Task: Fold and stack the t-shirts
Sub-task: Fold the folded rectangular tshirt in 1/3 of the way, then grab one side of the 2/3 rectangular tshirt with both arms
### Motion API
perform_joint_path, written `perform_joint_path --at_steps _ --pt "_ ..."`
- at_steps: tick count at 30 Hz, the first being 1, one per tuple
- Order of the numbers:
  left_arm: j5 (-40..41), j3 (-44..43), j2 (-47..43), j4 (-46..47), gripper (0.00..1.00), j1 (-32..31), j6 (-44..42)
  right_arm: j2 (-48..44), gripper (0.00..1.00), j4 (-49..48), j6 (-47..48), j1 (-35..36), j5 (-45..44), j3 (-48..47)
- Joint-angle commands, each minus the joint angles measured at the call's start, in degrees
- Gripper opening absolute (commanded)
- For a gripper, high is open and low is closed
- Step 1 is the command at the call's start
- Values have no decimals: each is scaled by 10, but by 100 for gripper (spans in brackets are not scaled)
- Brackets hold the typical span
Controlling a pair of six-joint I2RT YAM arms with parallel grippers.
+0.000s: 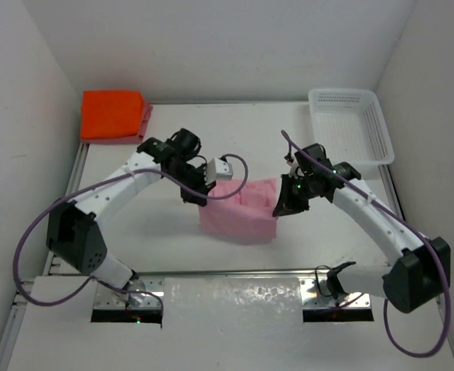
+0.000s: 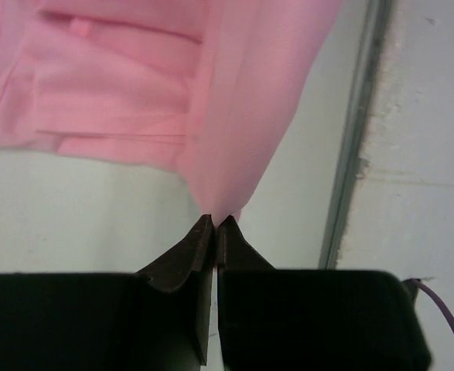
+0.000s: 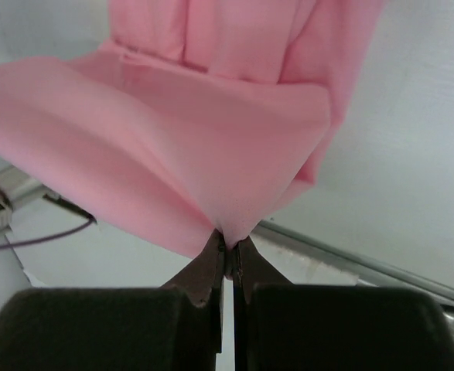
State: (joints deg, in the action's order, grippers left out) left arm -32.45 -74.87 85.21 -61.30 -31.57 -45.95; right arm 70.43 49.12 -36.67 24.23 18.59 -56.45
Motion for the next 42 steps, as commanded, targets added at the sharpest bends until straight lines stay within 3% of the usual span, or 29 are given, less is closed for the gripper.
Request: perform_joint_path --at_steps 1,7,20,27,33,42 --pt "-13 -45 43 35 0 48 19 28 0 -40 24 -29 7 -23" --pt "10 -128 123 88 0 59 55 95 0 -103 18 -66 -5 -68" --pt "49 -202 230 192 0 77 125 184 0 -217 -13 -125 -29 -77" --pt "70 -249 264 260 0 79 162 195 0 -251 -37 -146 -78 -63" --pt "94 -306 337 263 0 78 180 255 0 -296 -36 -157 -109 -95" --pt "124 -358 416 365 7 78 219 315 0 -315 -51 -168 -182 -132"
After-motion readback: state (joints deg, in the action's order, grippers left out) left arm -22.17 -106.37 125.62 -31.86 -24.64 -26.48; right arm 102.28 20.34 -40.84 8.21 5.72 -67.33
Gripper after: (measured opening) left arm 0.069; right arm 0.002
